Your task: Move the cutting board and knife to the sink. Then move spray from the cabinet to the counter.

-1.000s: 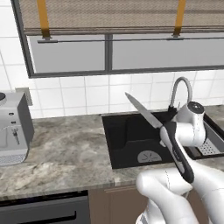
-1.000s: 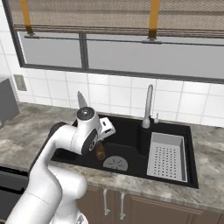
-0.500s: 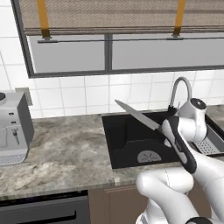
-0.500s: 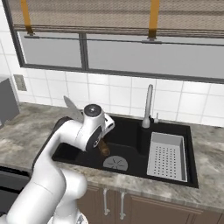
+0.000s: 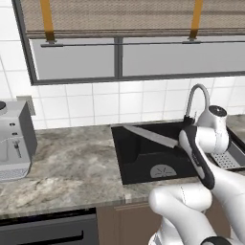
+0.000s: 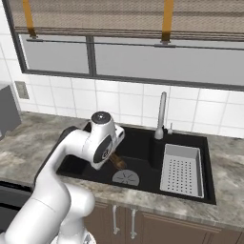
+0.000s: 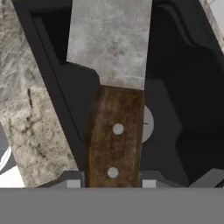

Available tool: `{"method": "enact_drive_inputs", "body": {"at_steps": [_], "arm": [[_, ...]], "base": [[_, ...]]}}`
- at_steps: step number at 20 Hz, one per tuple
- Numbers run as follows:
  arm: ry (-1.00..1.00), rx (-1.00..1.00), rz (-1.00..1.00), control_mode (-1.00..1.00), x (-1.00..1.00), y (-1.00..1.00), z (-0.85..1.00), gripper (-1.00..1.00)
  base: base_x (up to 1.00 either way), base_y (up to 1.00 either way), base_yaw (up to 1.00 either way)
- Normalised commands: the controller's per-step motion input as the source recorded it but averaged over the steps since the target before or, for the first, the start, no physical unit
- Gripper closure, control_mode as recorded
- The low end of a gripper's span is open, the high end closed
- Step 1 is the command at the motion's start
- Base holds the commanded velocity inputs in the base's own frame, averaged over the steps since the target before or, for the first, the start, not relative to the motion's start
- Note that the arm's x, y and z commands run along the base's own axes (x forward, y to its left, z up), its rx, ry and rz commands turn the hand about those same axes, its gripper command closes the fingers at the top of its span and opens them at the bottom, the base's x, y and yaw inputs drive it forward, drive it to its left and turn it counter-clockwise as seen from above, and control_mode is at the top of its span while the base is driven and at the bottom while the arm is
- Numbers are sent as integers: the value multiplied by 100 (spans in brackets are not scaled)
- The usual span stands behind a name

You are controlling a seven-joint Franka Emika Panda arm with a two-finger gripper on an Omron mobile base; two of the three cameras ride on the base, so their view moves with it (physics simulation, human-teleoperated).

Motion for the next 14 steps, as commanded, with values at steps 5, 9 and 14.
{"method": "enact_drive_inputs", "body": {"at_steps": [5, 9, 14], "arm": [[0, -12, 0, -100, -16, -18, -24, 100], [0, -10, 0, -100, 16, -17, -24, 100], [0, -3, 0, -100, 48, -5, -25, 100]], "base": [[0, 0, 0], [0, 0, 0], [0, 0, 0]]}}
